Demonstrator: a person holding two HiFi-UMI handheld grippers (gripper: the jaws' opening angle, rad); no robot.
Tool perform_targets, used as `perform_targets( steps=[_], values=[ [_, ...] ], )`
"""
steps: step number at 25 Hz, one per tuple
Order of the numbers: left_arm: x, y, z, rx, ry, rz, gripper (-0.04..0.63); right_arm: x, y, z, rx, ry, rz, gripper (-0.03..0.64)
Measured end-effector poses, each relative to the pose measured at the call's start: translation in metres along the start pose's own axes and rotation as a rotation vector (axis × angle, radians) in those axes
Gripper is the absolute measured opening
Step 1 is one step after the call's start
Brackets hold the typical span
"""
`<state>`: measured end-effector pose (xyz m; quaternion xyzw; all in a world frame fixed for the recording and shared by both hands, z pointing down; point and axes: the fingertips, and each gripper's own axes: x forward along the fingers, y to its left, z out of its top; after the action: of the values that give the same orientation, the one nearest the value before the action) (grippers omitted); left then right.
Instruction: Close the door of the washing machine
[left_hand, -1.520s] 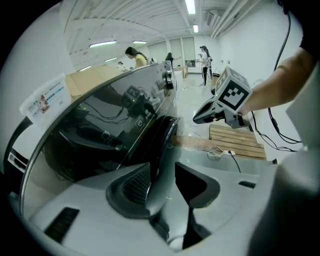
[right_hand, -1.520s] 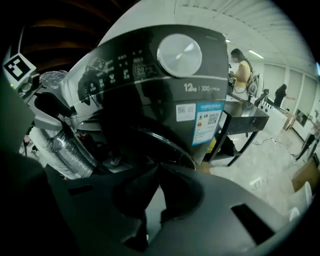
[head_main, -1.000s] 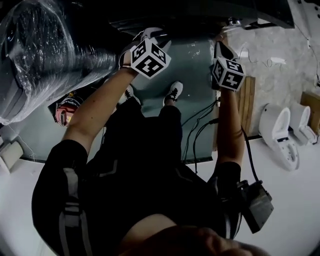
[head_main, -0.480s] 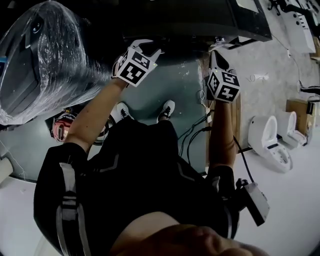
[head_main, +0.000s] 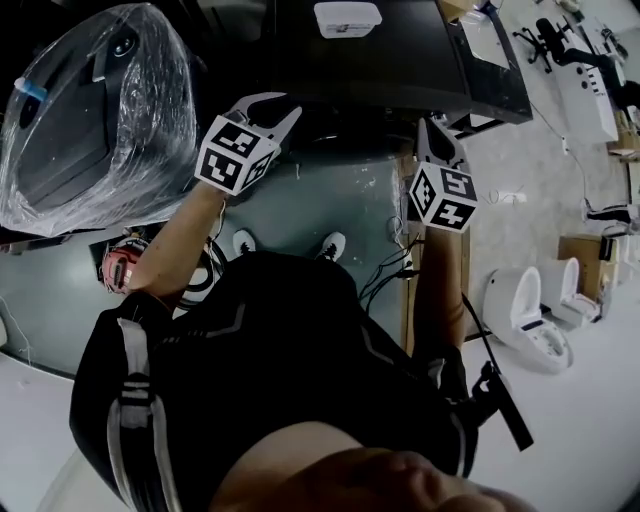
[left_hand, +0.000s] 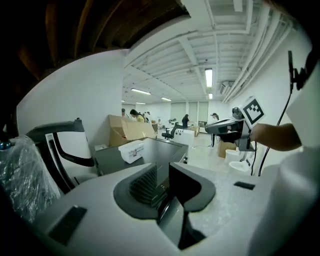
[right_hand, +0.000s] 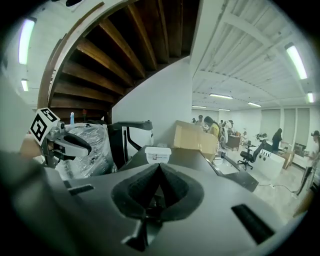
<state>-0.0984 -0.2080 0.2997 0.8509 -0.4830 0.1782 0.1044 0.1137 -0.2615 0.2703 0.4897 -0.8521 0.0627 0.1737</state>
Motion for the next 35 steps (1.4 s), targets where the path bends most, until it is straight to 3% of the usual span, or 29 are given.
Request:
perform_targets(
  steps=[6,10,13,16,19,21,27,29,32,35],
  values=[
    [-0.041,0.009,0.035,0.022,-0.110,0.014,0.063,-0.008,0.025,0.029,-0.027,-0.031,0.048,0.006],
    [-0.063,0.019,0.057,0.022,-0.161,0.050,0.006,-0.011,0.022,0.046,0.003,-0.070,0.020,0.005],
    [-0.081,0.028,0.071,-0.003,-0.198,0.080,0.005,-0.015,0.020,0.059,0.024,-0.101,-0.010,0.005],
    [-0.095,0.043,0.081,-0.075,-0.268,0.104,0.005,-0.021,0.019,0.072,0.036,-0.125,-0.027,0.005],
    [-0.110,0.058,0.091,-0.205,-0.344,0.067,0.005,-0.028,0.020,0.088,0.067,-0.171,-0.016,0.005],
    [-0.122,0.068,0.096,-0.206,-0.375,0.086,0.005,-0.033,0.023,0.094,0.082,-0.189,-0.008,0.005],
    [-0.138,0.095,0.094,-0.085,-0.308,0.247,0.004,-0.041,0.028,0.103,0.045,-0.189,-0.009,0.005],
    [-0.139,0.101,0.089,-0.088,-0.284,0.276,0.005,-0.043,0.027,0.104,0.050,-0.194,-0.021,0.005],
    [-0.142,0.106,0.086,-0.155,-0.293,0.264,0.004,-0.042,0.025,0.102,0.066,-0.188,-0.034,0.003],
    [-0.148,0.112,0.084,-0.144,-0.289,0.293,0.004,-0.042,0.026,0.099,0.067,-0.185,-0.034,0.003]
  ],
)
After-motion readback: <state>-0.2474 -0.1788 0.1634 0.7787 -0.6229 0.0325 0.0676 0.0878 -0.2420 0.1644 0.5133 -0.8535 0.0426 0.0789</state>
